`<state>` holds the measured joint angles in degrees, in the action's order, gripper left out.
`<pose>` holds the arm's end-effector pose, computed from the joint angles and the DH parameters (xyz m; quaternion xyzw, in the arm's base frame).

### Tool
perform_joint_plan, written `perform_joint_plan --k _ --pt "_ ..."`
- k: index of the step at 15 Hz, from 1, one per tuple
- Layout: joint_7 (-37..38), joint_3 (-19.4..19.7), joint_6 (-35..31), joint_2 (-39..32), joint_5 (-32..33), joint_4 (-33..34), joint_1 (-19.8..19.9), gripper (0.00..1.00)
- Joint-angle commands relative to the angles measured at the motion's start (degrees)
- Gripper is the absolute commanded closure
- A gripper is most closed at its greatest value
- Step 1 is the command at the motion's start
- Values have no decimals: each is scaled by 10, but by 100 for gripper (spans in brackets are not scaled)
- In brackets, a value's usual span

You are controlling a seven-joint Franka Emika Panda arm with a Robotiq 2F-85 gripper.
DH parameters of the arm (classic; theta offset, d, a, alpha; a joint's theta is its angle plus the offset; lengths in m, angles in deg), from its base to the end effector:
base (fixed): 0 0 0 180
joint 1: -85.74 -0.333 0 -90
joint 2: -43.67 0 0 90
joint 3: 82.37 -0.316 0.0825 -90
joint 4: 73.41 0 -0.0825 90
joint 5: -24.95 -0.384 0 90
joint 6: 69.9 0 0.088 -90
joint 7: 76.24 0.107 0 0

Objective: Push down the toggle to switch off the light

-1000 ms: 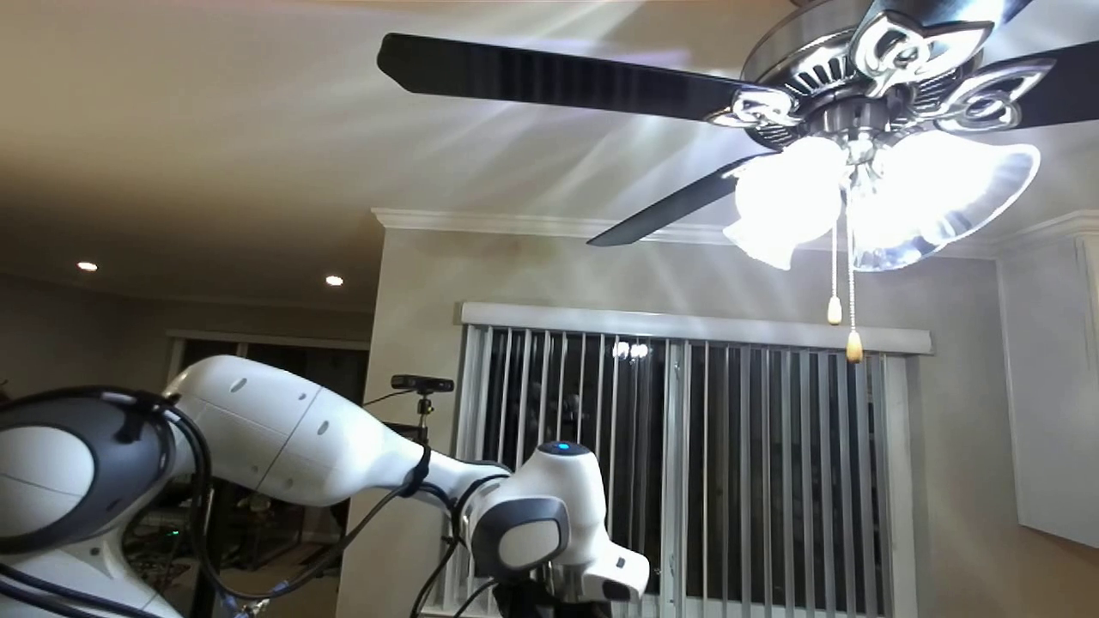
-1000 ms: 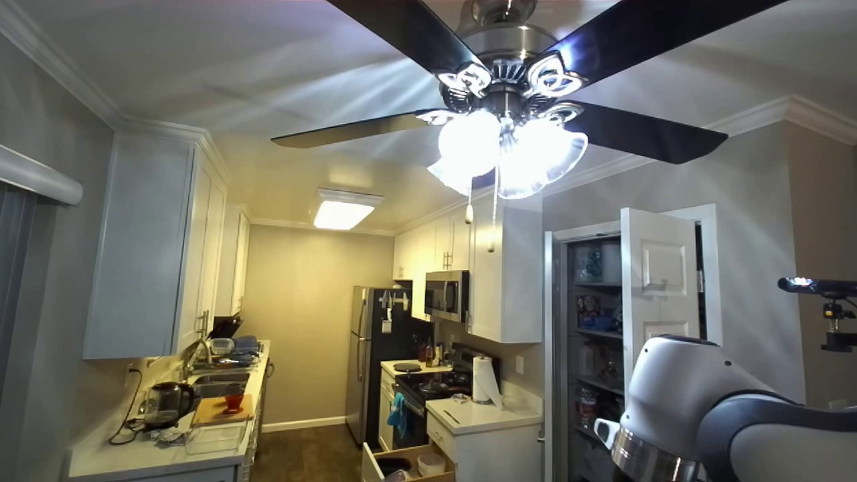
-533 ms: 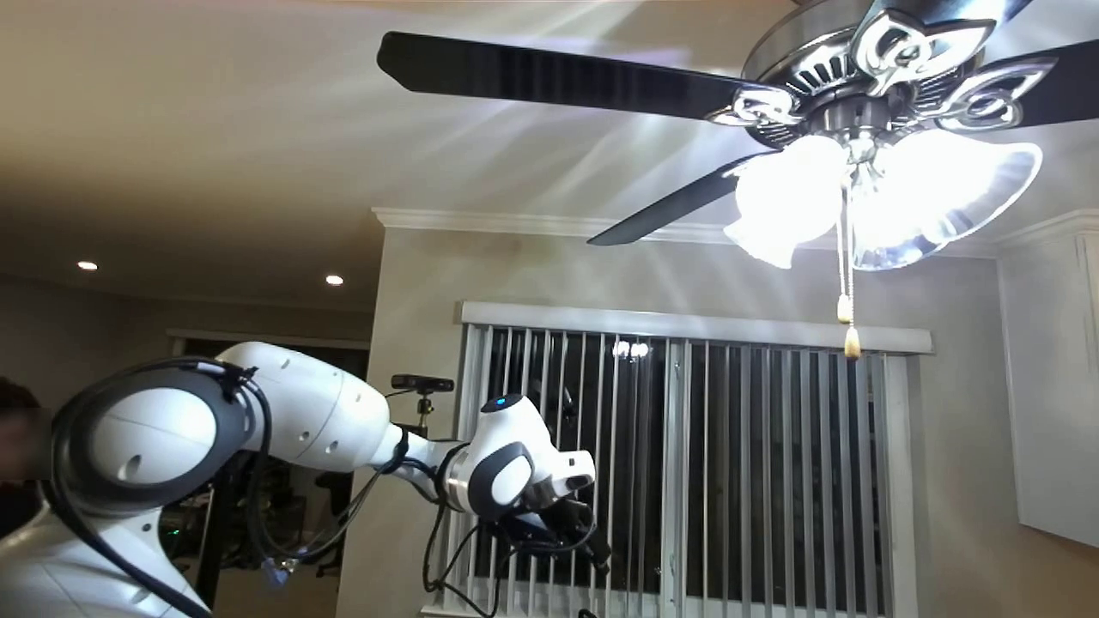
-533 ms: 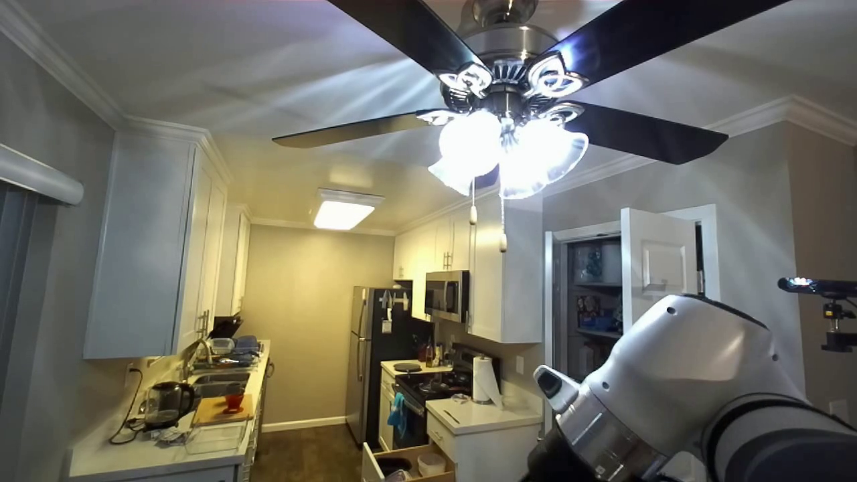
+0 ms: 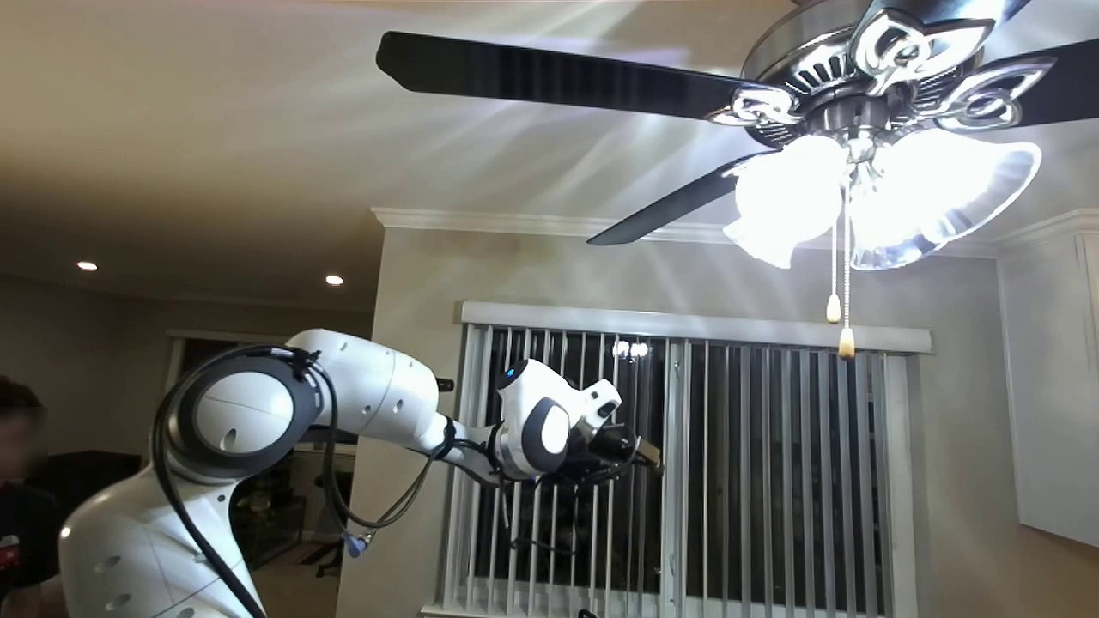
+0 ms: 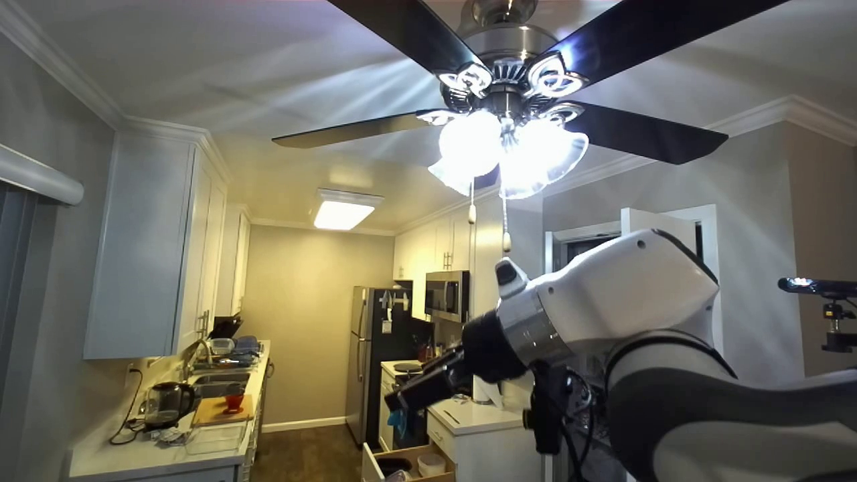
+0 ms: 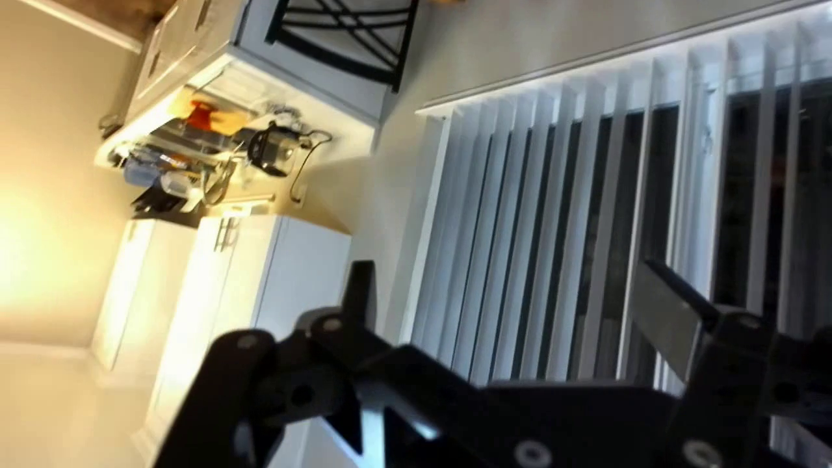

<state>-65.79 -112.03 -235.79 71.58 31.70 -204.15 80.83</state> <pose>0.3593 0.3154 0.6396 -0.8215 -0.2554 -0.5080 0.0437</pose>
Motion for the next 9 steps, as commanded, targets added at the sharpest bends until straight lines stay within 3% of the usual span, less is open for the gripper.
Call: perform_joint_plan --k 1,4,9 --pt "50 -38 12 5 48 87 105 0" --pt "67 -37 31 13 48 144 173 0" --pt "90 25 80 22 68 164 209 0"
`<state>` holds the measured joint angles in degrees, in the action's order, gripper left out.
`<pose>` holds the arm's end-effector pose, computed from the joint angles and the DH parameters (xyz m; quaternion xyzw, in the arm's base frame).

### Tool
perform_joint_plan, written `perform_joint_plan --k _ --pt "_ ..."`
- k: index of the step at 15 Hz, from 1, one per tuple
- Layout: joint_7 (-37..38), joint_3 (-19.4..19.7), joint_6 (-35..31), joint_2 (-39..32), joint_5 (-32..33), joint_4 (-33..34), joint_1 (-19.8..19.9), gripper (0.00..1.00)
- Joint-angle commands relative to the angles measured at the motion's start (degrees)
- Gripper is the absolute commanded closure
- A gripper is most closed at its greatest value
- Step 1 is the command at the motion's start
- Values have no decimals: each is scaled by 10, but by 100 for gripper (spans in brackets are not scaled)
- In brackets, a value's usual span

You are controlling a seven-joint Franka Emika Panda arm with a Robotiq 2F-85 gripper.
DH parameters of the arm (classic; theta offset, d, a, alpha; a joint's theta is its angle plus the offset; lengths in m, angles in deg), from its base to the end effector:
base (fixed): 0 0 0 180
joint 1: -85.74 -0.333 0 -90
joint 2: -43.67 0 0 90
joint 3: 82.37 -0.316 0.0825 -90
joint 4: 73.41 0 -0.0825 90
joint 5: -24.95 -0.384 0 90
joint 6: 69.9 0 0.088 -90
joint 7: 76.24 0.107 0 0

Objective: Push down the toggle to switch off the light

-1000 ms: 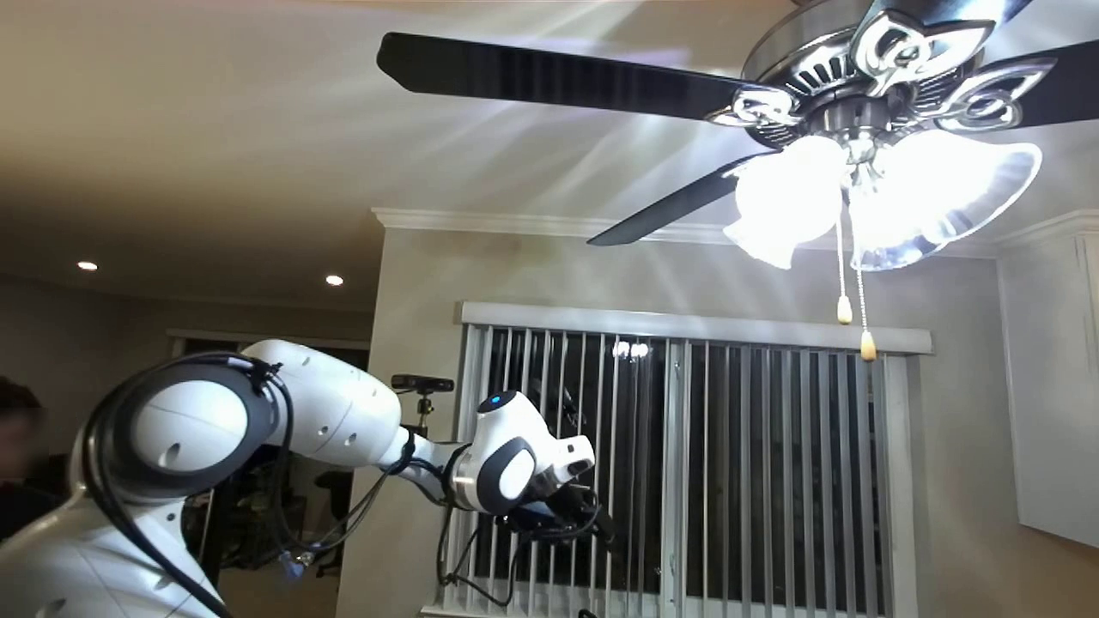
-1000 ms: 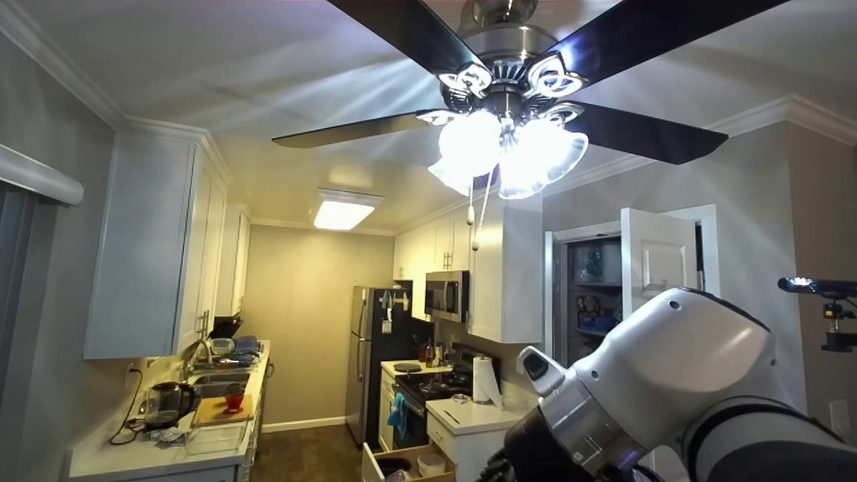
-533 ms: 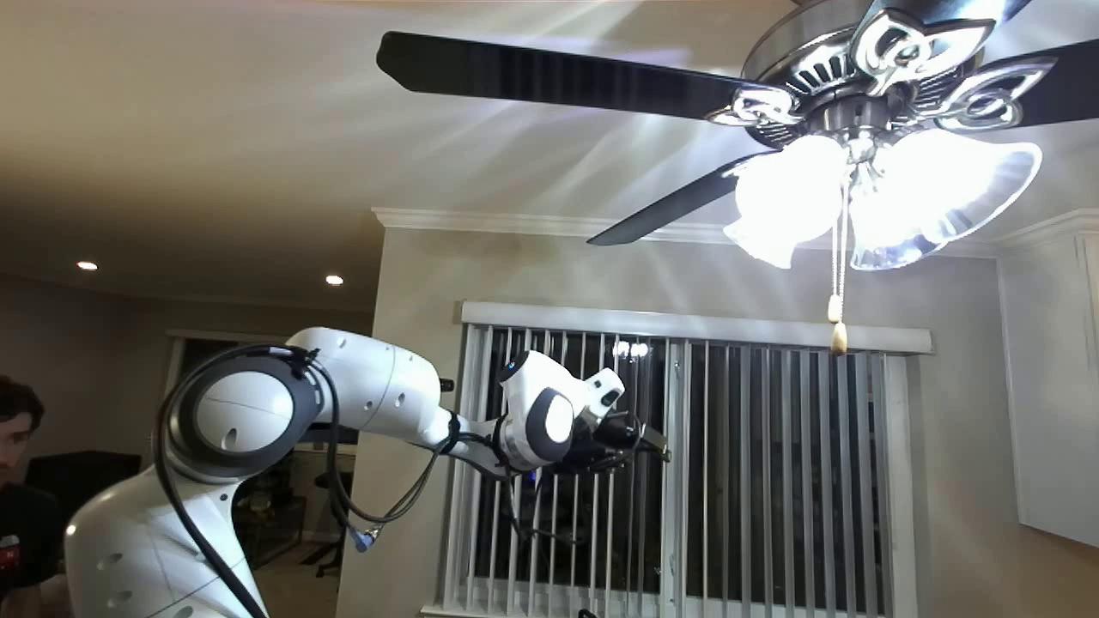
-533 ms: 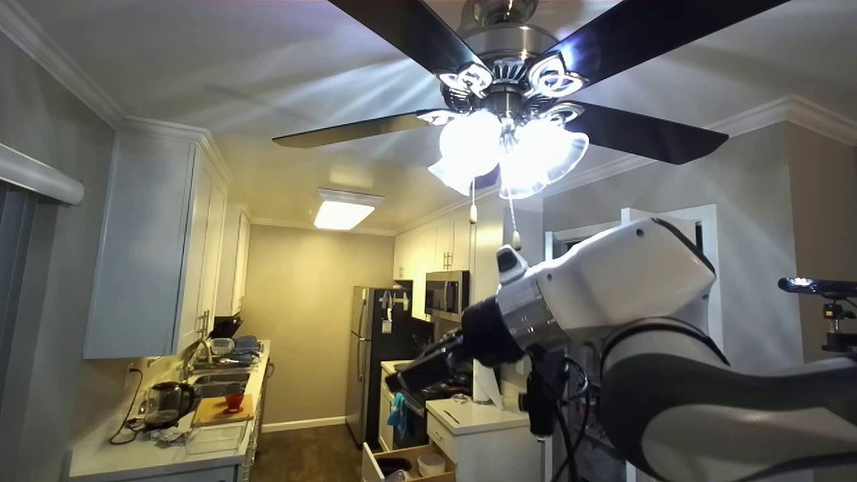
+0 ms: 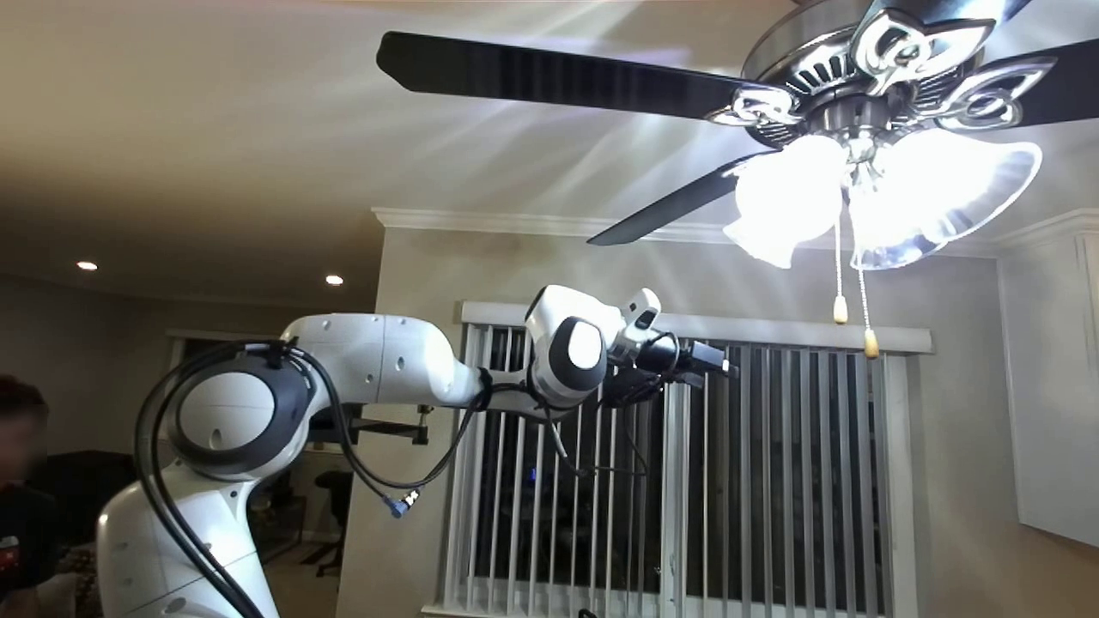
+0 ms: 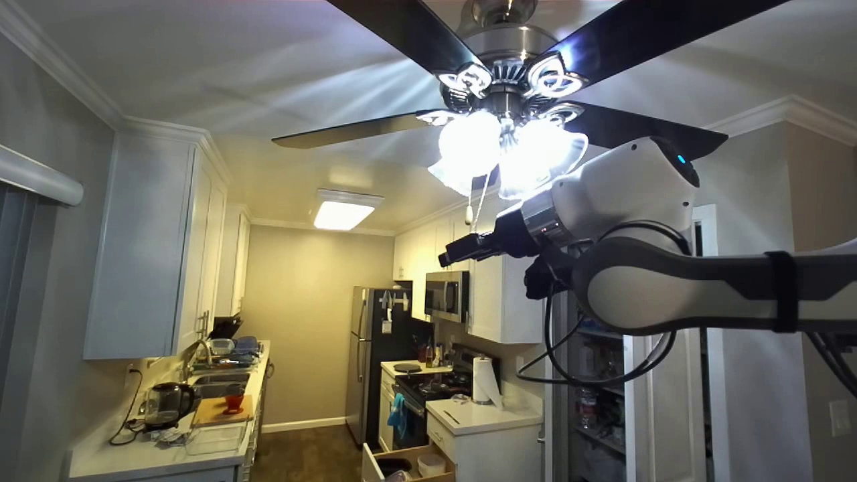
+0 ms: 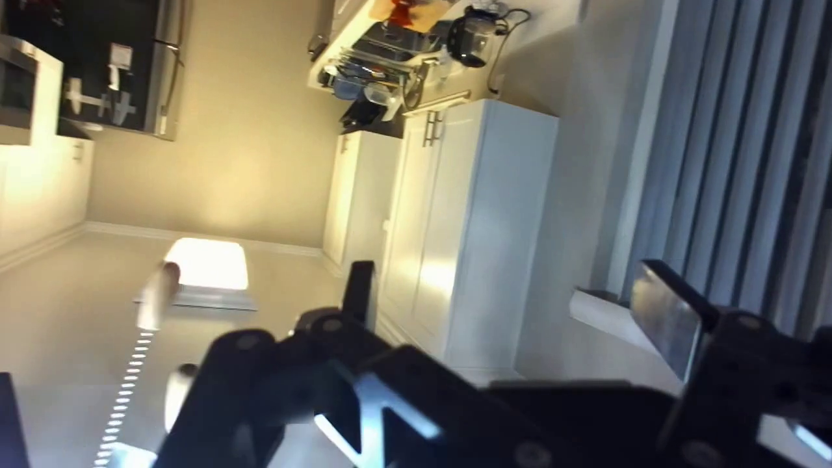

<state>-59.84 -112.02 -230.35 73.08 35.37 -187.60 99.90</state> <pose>0.4090 0.2128 0.7830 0.7926 0.0938 0.6020 0.0248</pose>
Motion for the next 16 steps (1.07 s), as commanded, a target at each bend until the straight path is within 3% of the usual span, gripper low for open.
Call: perform_joint_plan --k 1,2,4,5,8,16 --pt "31 40 35 6 32 -9 18 0" --pt "34 52 42 5 35 -17 20 0" --pt "-9 102 98 -14 -11 -30 -49 0" --pt "21 82 68 -8 29 -16 -17 0" --pt "16 110 87 -19 20 -28 -55 0" --pt "16 110 88 -20 18 -29 -61 0"
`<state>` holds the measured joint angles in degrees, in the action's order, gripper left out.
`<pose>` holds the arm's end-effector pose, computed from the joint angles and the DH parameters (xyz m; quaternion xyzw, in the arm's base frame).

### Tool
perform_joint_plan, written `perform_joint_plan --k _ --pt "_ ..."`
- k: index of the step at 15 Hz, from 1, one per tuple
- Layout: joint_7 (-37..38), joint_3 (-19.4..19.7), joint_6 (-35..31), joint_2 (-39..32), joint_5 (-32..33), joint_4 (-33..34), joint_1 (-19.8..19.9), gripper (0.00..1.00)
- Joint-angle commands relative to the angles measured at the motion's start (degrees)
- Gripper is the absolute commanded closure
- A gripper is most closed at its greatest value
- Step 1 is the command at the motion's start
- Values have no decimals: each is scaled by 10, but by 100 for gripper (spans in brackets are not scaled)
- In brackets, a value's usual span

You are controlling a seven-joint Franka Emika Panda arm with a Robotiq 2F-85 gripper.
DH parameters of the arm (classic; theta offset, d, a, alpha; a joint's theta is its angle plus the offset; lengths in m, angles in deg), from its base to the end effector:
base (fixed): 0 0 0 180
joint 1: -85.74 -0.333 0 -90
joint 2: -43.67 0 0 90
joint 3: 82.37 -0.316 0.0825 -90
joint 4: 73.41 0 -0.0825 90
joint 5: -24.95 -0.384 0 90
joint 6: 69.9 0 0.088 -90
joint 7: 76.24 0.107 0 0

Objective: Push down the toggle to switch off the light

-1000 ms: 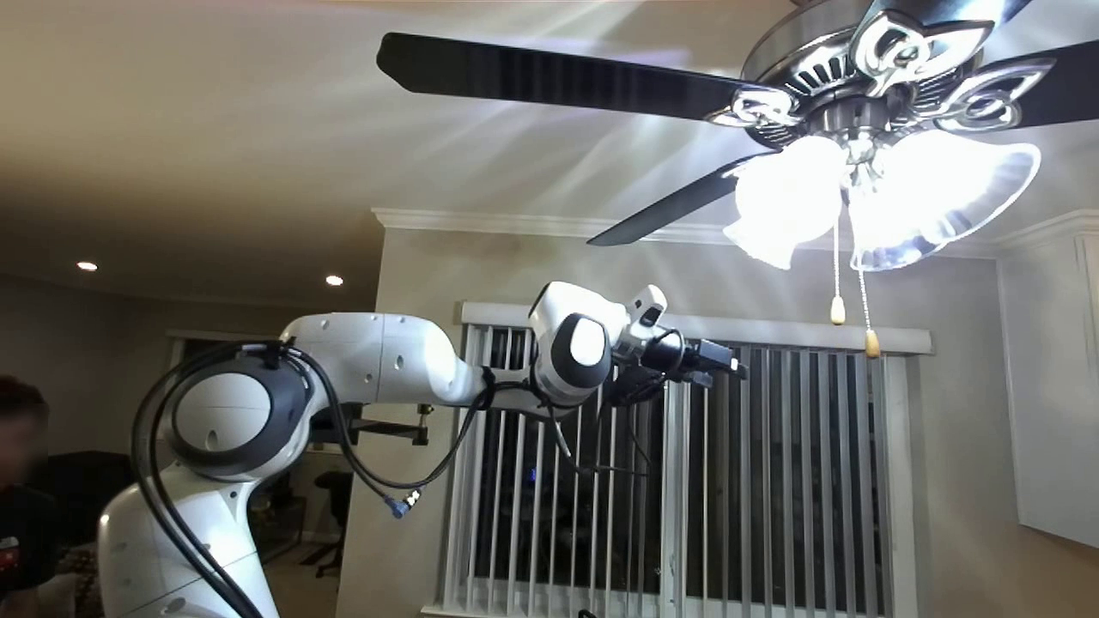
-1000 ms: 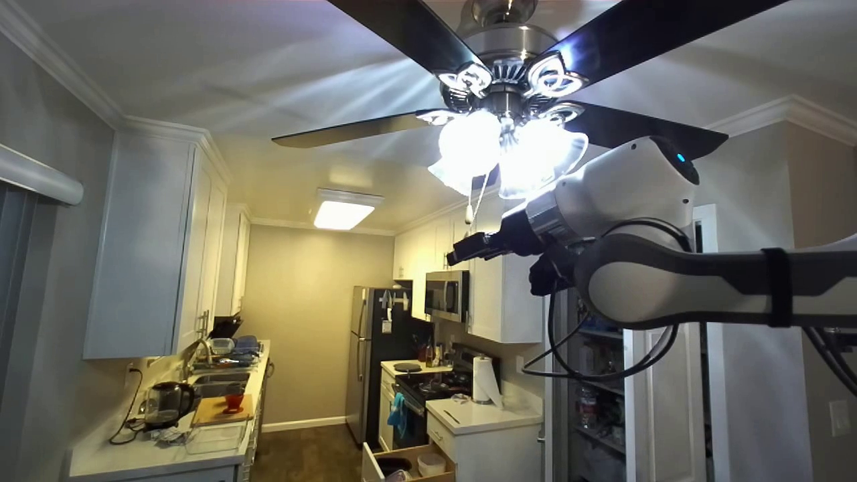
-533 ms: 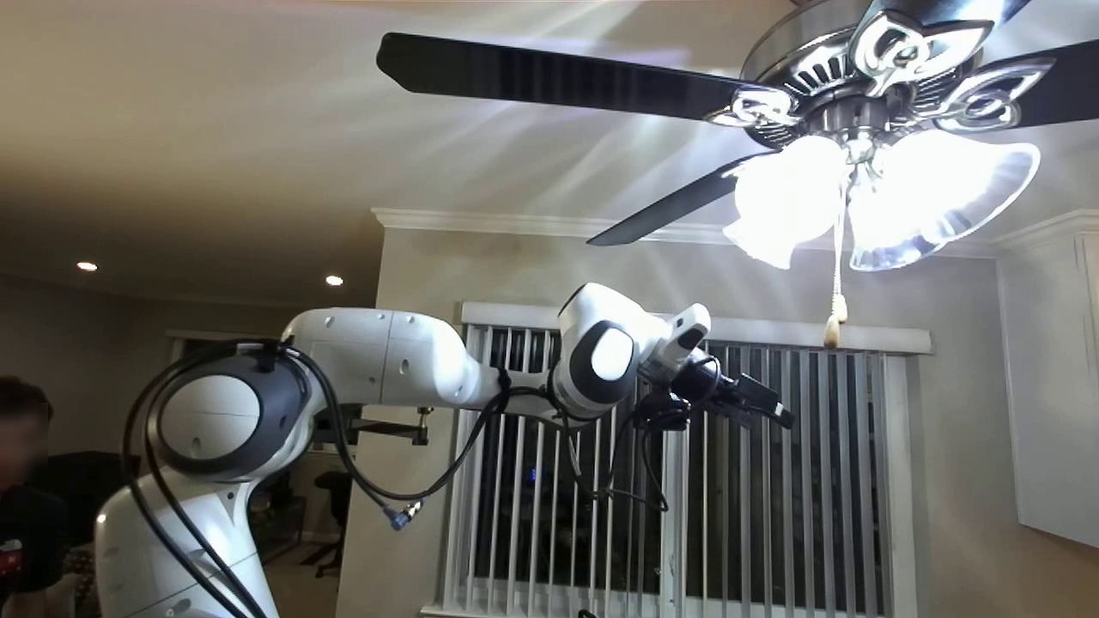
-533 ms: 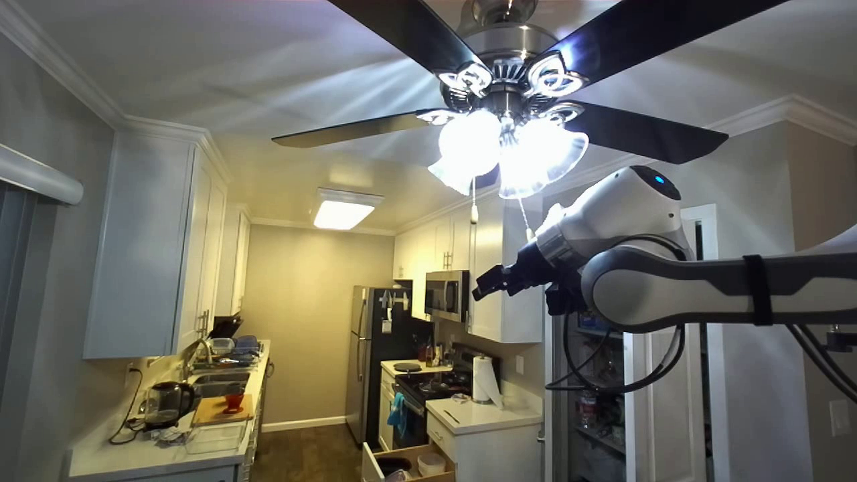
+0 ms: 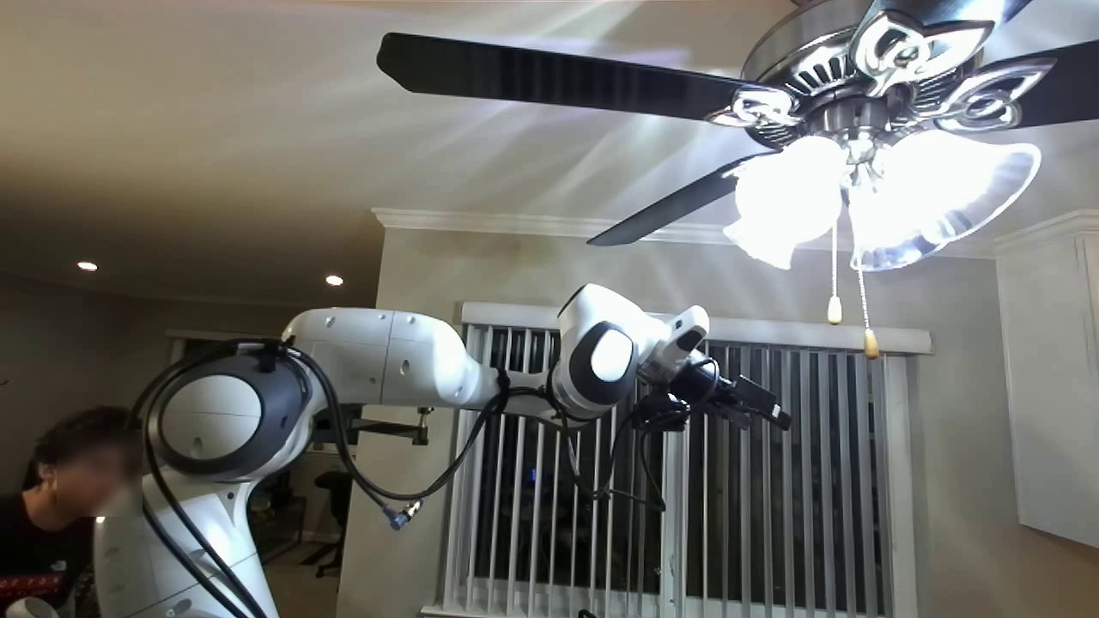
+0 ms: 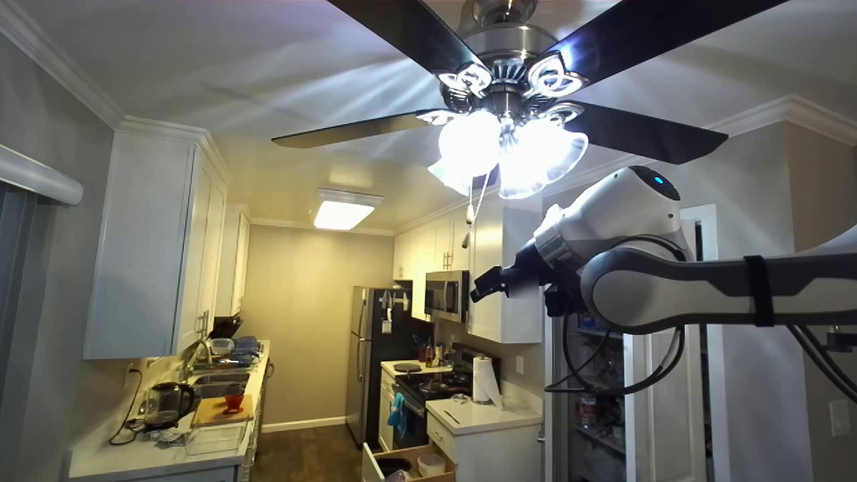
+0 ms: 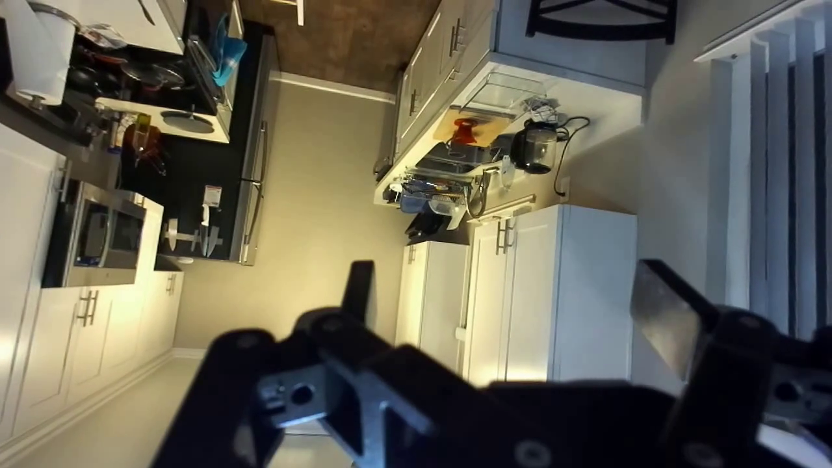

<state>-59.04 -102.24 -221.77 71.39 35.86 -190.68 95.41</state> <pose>0.4410 0.1348 0.7471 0.8535 0.0216 0.5194 0.0362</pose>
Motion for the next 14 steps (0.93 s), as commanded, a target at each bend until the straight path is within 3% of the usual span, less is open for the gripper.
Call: perform_joint_plan --k 1,6,9,14 --pt "8 13 3 -3 13 2 -16 0" --pt "124 -17 -122 -42 57 5 62 0" --pt "178 -51 -196 -59 86 16 137 0" --pt "206 -95 -240 -59 88 39 204 0"
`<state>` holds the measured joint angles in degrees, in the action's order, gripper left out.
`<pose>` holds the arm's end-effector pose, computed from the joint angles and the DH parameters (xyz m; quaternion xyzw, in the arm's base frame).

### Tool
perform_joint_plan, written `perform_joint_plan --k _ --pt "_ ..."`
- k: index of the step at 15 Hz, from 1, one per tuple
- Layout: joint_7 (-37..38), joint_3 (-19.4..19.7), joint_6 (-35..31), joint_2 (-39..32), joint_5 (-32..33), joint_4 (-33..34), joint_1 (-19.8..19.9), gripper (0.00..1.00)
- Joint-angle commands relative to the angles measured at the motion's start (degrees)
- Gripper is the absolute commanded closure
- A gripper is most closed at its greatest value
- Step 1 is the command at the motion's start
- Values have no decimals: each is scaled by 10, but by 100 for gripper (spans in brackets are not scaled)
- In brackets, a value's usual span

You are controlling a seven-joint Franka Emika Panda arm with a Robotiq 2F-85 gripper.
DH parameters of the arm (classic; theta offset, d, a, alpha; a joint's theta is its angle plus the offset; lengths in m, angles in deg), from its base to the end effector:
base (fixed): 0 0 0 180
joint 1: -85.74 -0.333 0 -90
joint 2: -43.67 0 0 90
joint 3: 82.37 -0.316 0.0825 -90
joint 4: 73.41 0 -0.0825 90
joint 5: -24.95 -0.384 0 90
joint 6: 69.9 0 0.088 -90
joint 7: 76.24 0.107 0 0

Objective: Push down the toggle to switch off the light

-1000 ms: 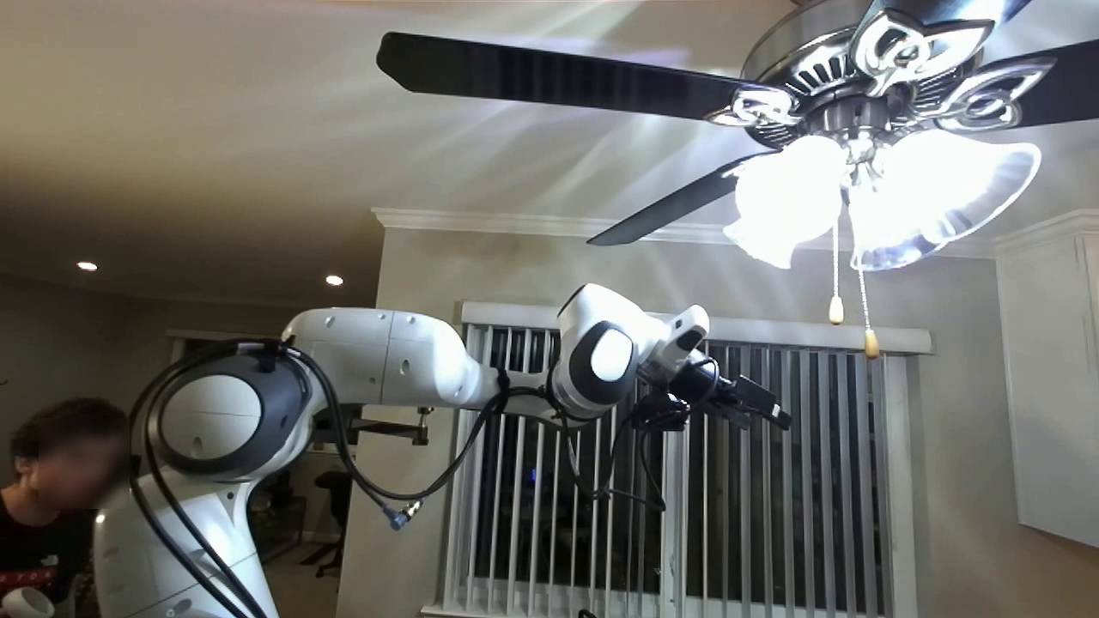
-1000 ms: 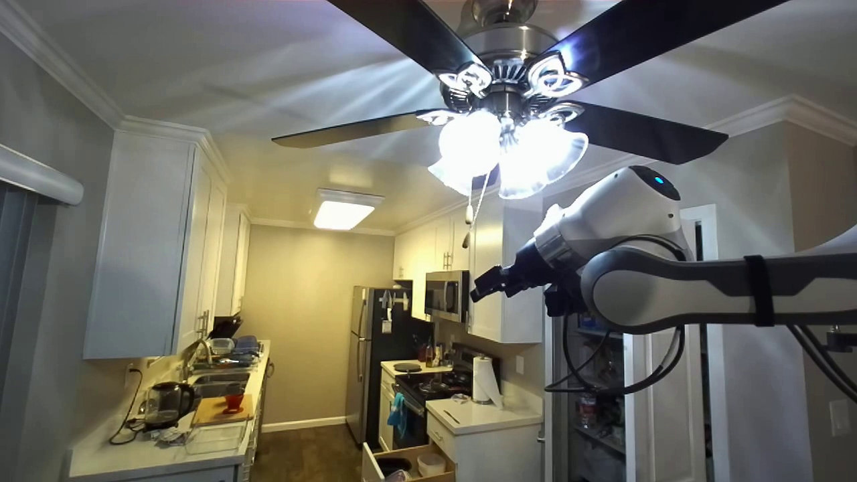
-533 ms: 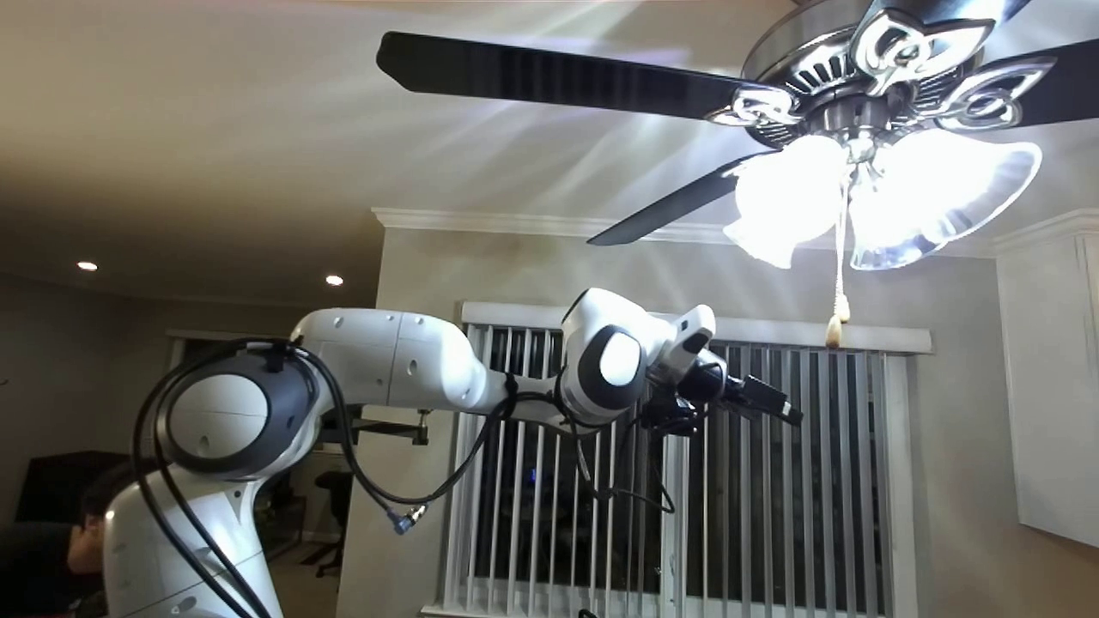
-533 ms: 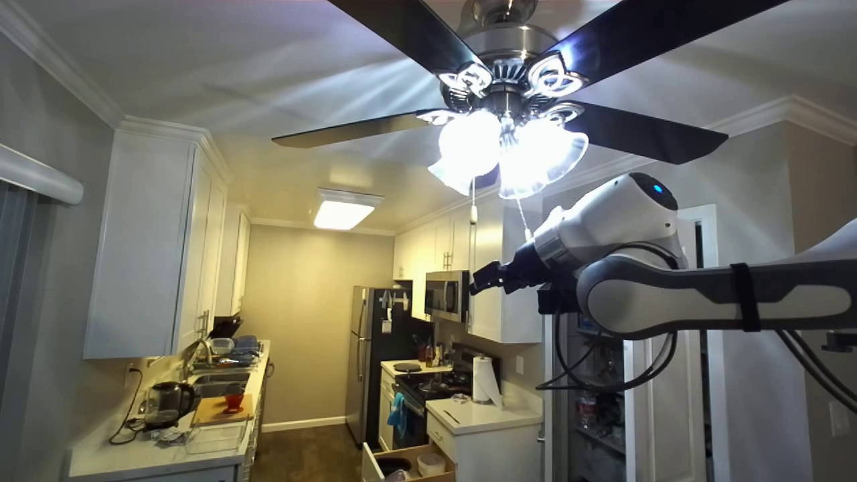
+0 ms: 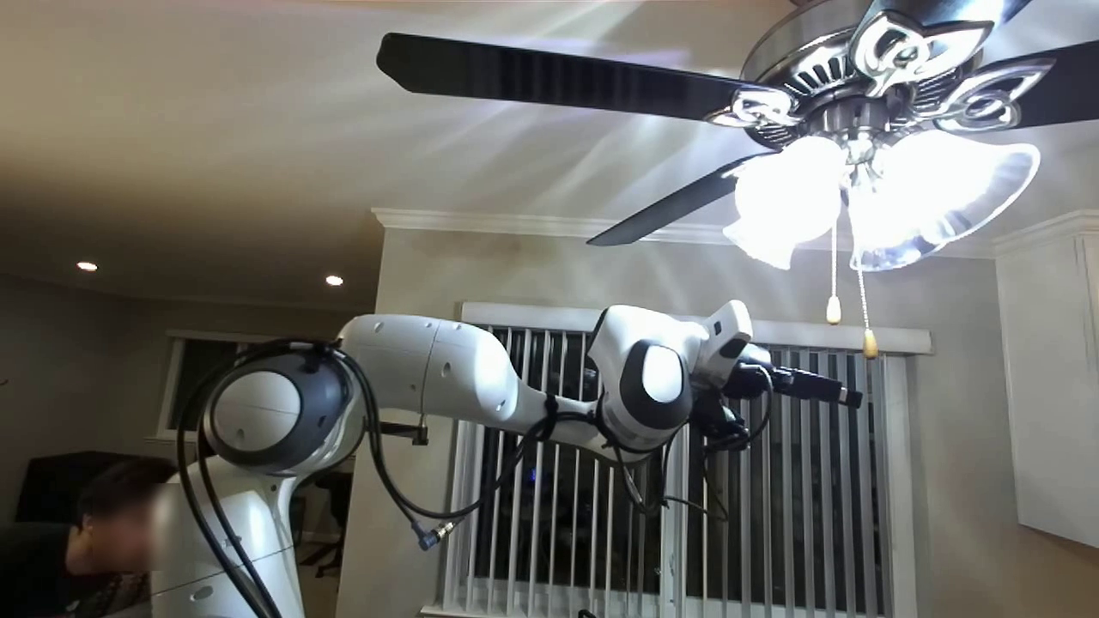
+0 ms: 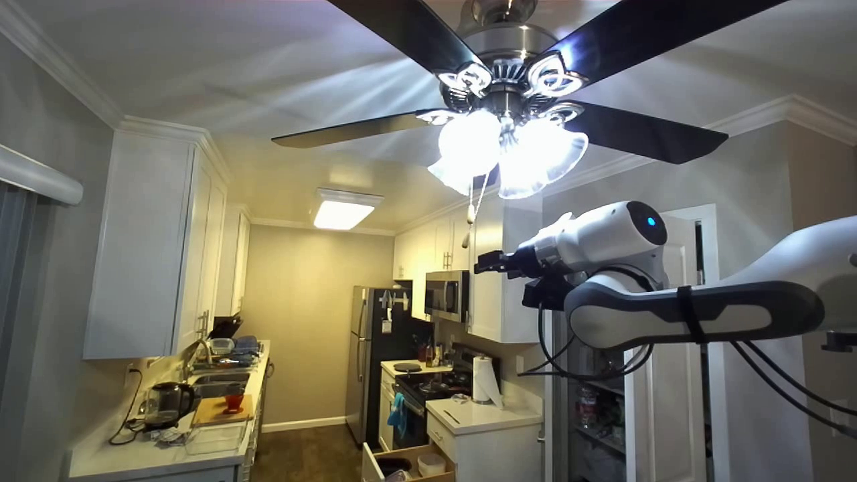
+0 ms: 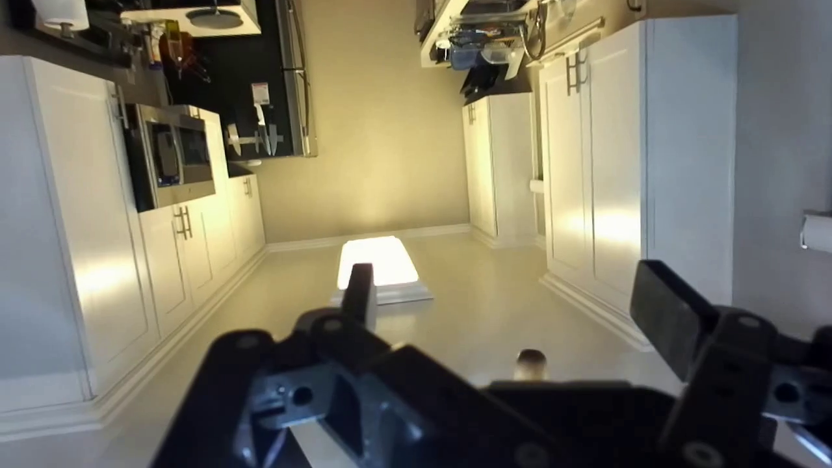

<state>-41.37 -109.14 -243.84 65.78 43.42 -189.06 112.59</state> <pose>0.4852 0.0814 0.7522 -0.7673 0.0797 -0.6364 0.0027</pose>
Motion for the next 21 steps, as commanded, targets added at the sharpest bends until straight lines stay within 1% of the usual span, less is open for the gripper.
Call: perform_joint_plan --k 1,3,6,10,15,18,21 --pt "33 -36 -23 -3 13 32 44 0" --pt "38 -53 -28 -6 12 51 63 0" --pt "51 -84 -38 -6 16 75 107 0" --pt "66 -129 -35 -1 18 102 184 0" --pt "65 -184 -25 2 18 125 266 0" --pt "61 -214 -22 8 14 132 305 0" --pt "60 -231 -15 15 8 138 334 0"
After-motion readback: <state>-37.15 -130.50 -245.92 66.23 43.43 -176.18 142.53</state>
